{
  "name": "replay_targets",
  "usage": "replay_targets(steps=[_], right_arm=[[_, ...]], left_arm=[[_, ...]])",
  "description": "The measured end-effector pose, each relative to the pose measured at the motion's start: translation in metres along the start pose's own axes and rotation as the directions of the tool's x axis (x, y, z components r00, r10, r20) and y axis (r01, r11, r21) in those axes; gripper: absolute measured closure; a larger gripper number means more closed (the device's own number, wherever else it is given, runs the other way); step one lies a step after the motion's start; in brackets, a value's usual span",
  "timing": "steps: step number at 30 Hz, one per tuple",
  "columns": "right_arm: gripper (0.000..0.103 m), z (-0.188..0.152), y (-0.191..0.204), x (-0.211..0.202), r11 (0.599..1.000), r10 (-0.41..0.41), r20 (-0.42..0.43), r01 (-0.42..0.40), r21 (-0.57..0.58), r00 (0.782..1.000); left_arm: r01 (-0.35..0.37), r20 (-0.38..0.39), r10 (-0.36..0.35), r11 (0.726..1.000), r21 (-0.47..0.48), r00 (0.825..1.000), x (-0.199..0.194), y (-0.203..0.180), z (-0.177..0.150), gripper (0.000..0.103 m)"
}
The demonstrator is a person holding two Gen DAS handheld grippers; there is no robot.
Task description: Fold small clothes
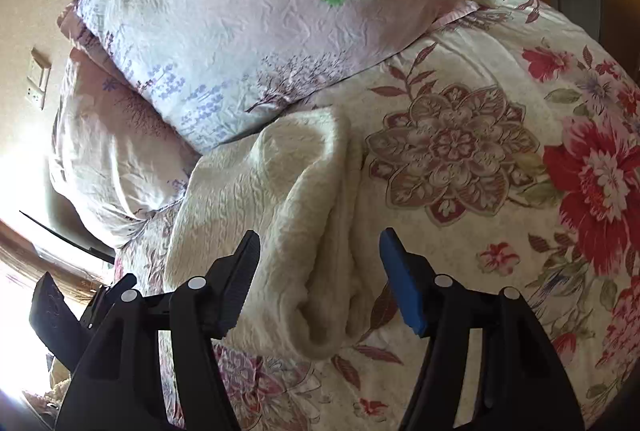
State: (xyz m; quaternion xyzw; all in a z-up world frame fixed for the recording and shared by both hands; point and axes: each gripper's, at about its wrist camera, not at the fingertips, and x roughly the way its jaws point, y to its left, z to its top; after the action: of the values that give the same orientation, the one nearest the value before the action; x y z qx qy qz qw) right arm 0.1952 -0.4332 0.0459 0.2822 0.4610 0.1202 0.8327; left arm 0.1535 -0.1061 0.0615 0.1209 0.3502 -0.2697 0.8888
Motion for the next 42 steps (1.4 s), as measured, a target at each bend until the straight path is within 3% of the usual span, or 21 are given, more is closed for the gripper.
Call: replay_targets(steps=[4,10,15,18,19,20,23,26,30,37,39,42], right_arm=[[0.05,-0.014,0.001,0.004,0.999,0.033,-0.039,-0.033,0.006,0.999],[0.055,-0.025,0.002,0.01,0.999,0.035,-0.067,-0.035,0.015,0.997],[0.064,-0.028,-0.001,0.012,0.999,0.038,-0.067,-0.037,0.024,0.997],[0.068,-0.027,-0.001,0.013,0.999,0.041,-0.064,-0.04,0.021,0.997],[0.073,-0.027,0.0,0.013,0.999,0.044,-0.063,-0.043,0.017,0.997],[0.086,-0.027,0.002,0.013,0.999,0.048,-0.062,-0.047,0.008,0.997],[0.09,-0.026,0.009,0.003,0.999,0.034,0.004,-0.034,-0.034,0.999],[0.091,-0.026,0.007,-0.003,1.0,0.004,0.032,-0.003,-0.027,0.999],[0.091,-0.036,-0.01,0.015,0.998,-0.052,-0.035,0.053,0.018,0.998],[0.09,-0.042,-0.023,0.023,0.998,-0.02,-0.05,0.023,0.06,0.999],[0.086,-0.04,-0.026,0.019,0.996,0.017,-0.05,-0.013,0.084,0.999],[0.061,-0.029,-0.029,0.004,0.993,0.038,-0.014,-0.036,0.113,0.999]], left_arm=[[-0.025,-0.017,0.026,0.996,0.082,1.0,0.005,-0.02,-0.012,0.002],[-0.141,-0.038,0.152,0.97,0.196,0.988,0.027,-0.04,-0.018,0.002],[-0.24,-0.101,0.249,0.966,0.097,0.963,0.04,-0.013,-0.018,0.003],[-0.228,-0.119,0.226,0.974,0.0,0.967,0.038,0.004,-0.019,0.003],[-0.232,-0.12,0.228,0.973,-0.019,0.966,0.037,0.007,-0.019,0.004],[-0.234,-0.118,0.229,0.972,-0.032,0.966,0.036,0.009,-0.02,0.004],[-0.235,-0.115,0.226,0.969,-0.076,0.967,0.032,0.014,-0.022,0.004],[-0.211,-0.122,0.196,0.969,-0.127,0.973,0.029,0.02,-0.025,0.004],[-0.195,-0.157,0.172,0.969,-0.151,0.973,0.035,0.022,-0.029,0.004],[-0.166,-0.201,0.125,0.965,-0.204,0.972,0.044,0.031,-0.038,0.003],[-0.146,-0.183,0.114,0.974,-0.172,0.977,0.037,0.029,-0.036,0.003],[-0.07,-0.122,0.05,0.983,-0.168,0.991,0.013,0.034,-0.035,0.003]])
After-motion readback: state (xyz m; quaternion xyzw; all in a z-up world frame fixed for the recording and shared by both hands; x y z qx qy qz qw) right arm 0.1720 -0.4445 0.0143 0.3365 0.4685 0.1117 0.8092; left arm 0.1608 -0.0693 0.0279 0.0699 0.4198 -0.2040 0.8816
